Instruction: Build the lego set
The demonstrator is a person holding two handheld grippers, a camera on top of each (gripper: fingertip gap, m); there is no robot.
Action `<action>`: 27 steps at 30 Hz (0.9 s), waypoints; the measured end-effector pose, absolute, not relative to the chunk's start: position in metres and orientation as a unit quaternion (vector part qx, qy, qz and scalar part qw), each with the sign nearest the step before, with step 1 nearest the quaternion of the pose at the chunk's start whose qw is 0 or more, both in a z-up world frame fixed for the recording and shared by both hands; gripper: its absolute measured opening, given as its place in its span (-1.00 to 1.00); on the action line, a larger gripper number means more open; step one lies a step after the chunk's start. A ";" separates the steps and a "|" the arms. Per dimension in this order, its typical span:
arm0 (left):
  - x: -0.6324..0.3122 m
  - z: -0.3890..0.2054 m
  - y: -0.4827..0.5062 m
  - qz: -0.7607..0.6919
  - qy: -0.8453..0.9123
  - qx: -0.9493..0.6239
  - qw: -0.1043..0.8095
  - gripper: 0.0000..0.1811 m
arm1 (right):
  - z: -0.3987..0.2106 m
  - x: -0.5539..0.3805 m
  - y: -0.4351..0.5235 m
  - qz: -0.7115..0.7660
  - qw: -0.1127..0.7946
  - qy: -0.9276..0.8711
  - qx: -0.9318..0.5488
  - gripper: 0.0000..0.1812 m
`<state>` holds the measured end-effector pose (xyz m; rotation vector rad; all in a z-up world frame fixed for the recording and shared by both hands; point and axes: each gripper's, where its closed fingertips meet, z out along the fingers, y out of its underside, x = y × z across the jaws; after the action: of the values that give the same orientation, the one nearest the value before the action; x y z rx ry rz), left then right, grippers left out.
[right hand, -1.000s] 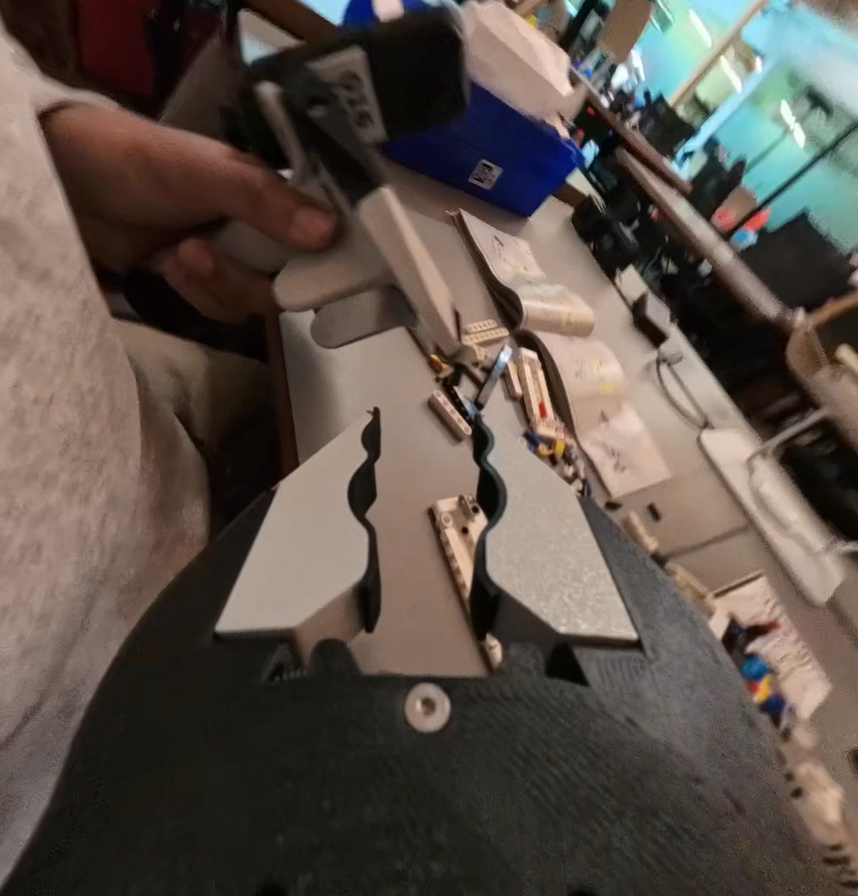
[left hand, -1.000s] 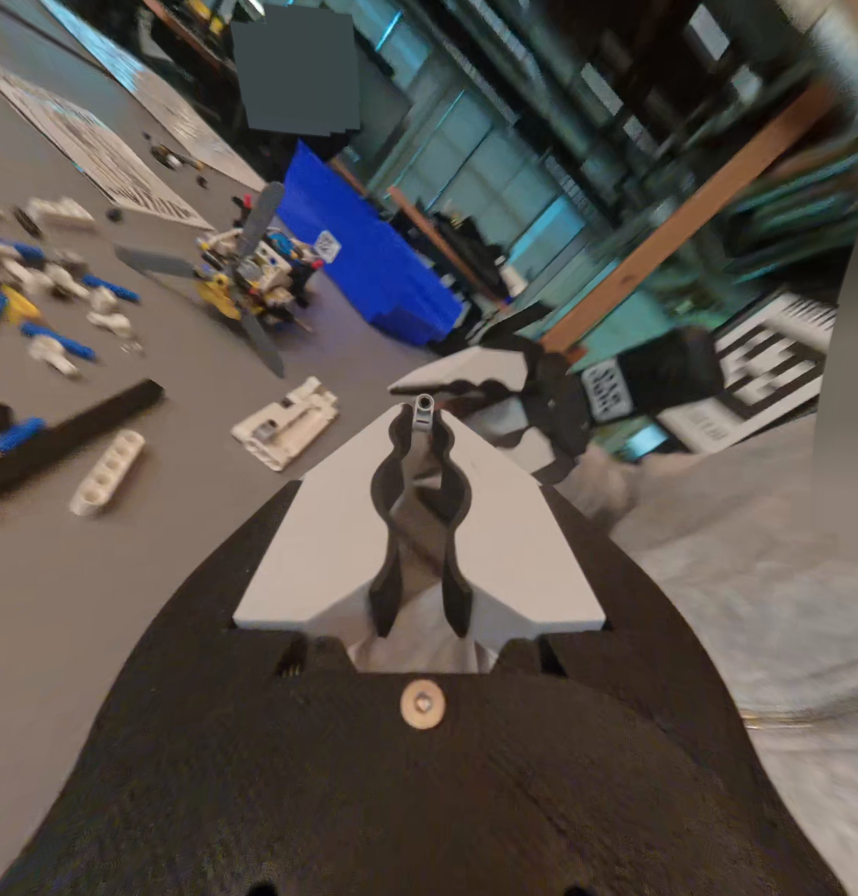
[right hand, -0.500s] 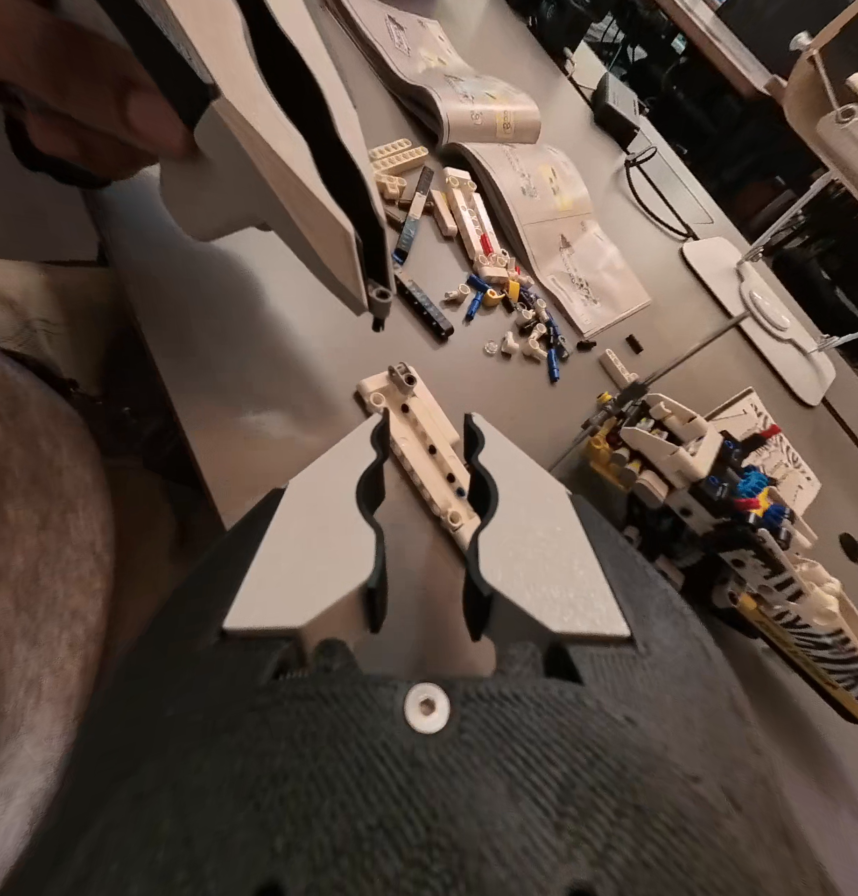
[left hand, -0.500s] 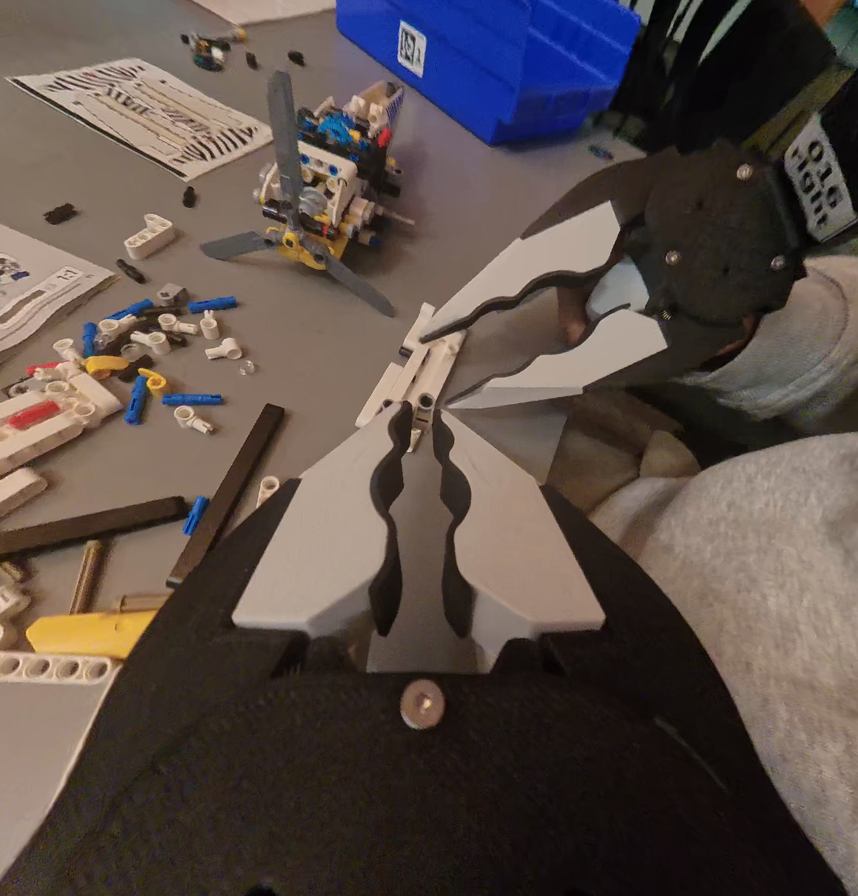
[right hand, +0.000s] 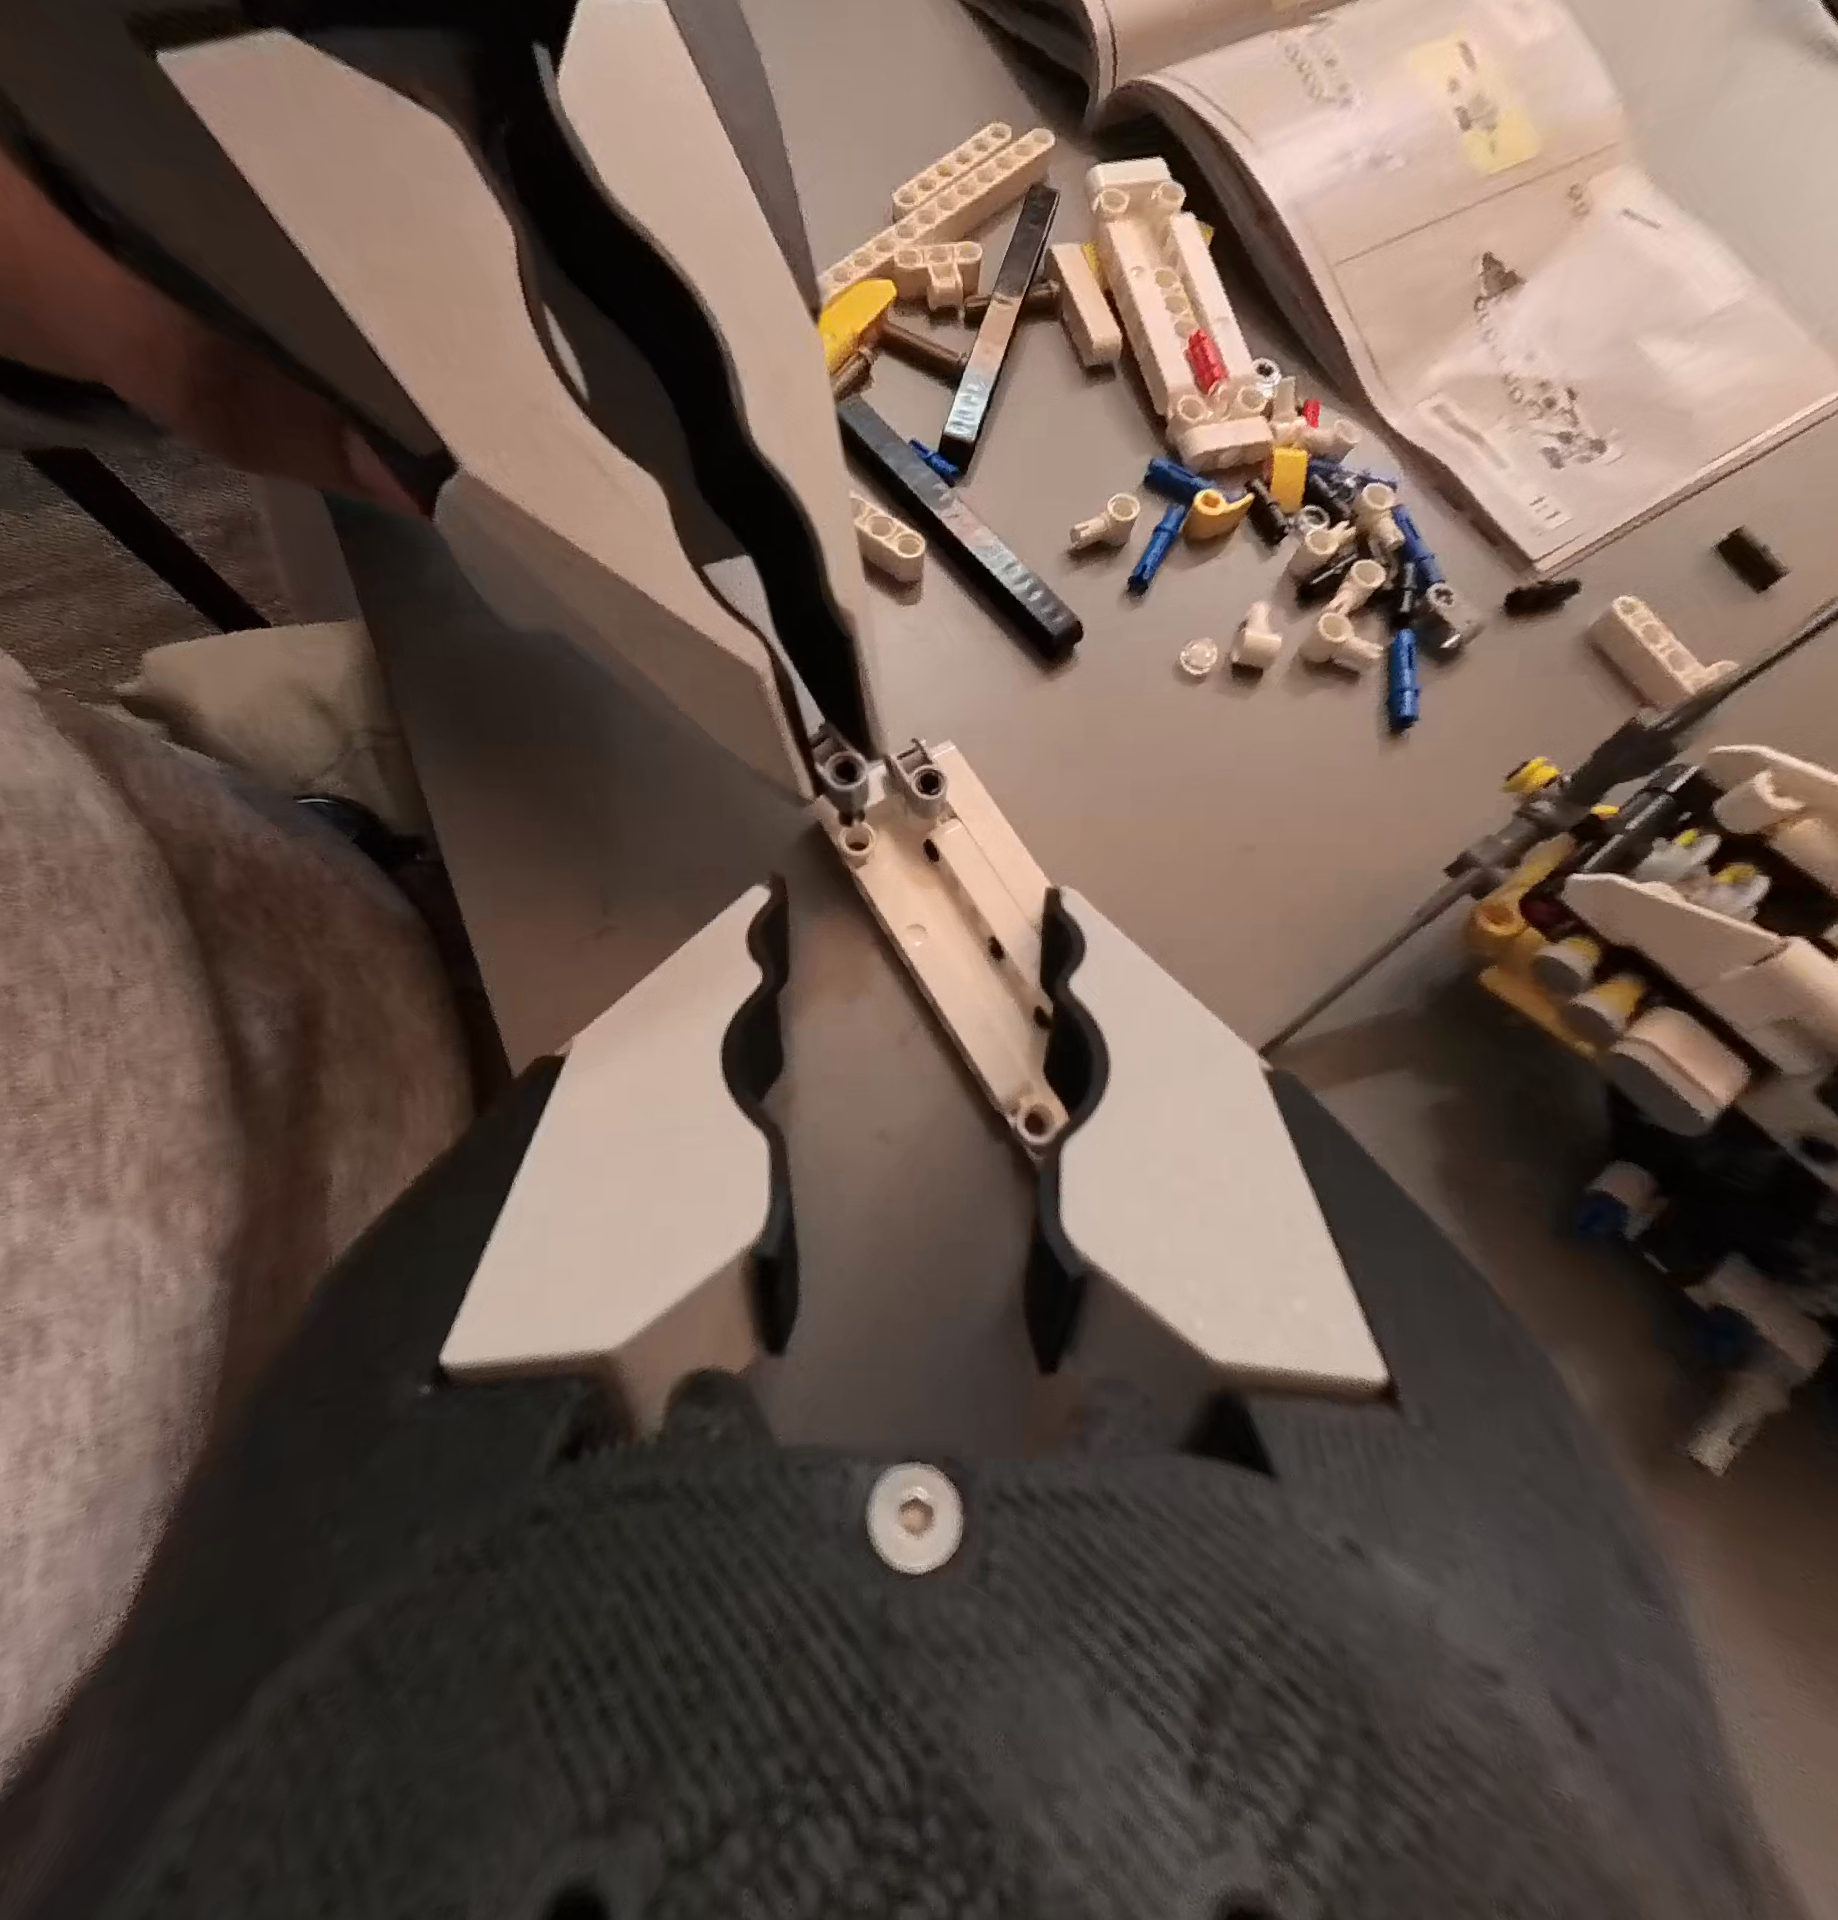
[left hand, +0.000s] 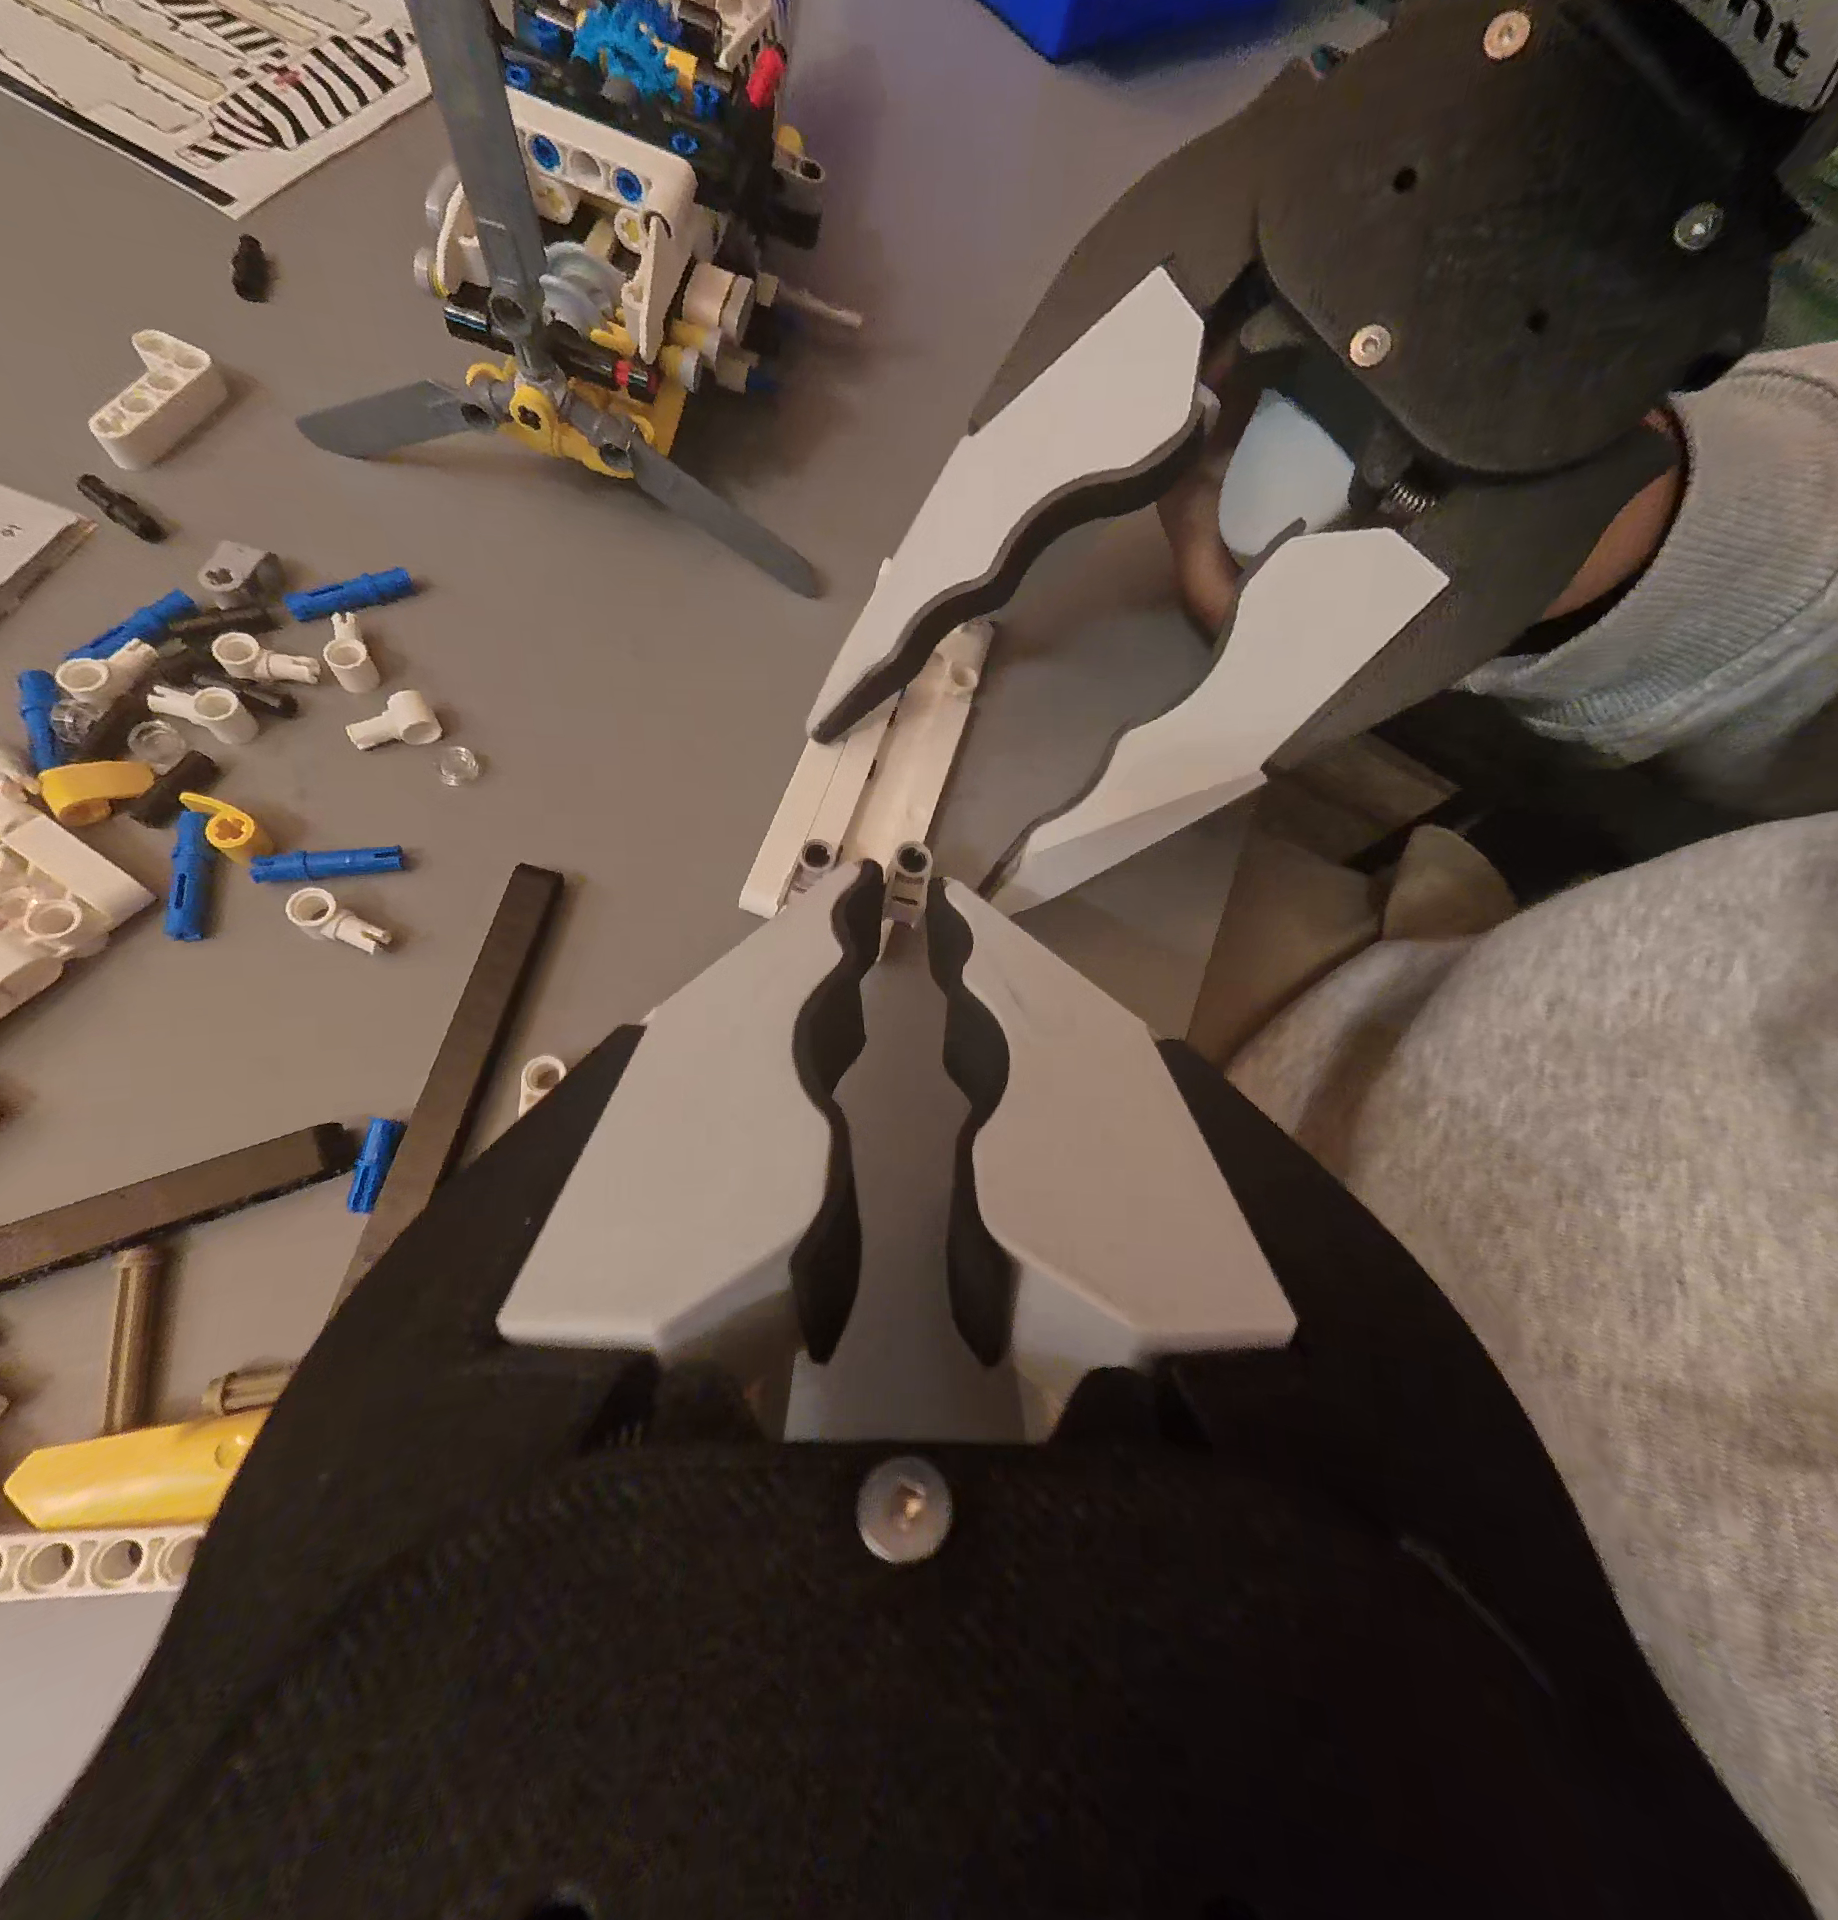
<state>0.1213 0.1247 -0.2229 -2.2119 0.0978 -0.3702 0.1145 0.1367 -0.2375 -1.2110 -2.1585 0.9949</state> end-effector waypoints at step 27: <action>0.125 -0.231 0.127 -0.163 0.003 -0.899 0.405 -0.93 | -0.243 0.106 0.139 0.360 0.210 -0.812 -0.409 -0.48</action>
<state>0.1247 0.1273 -0.2309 -2.2698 0.0076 -0.4123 0.1057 0.1387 -0.2432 -1.1381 -2.2575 0.9997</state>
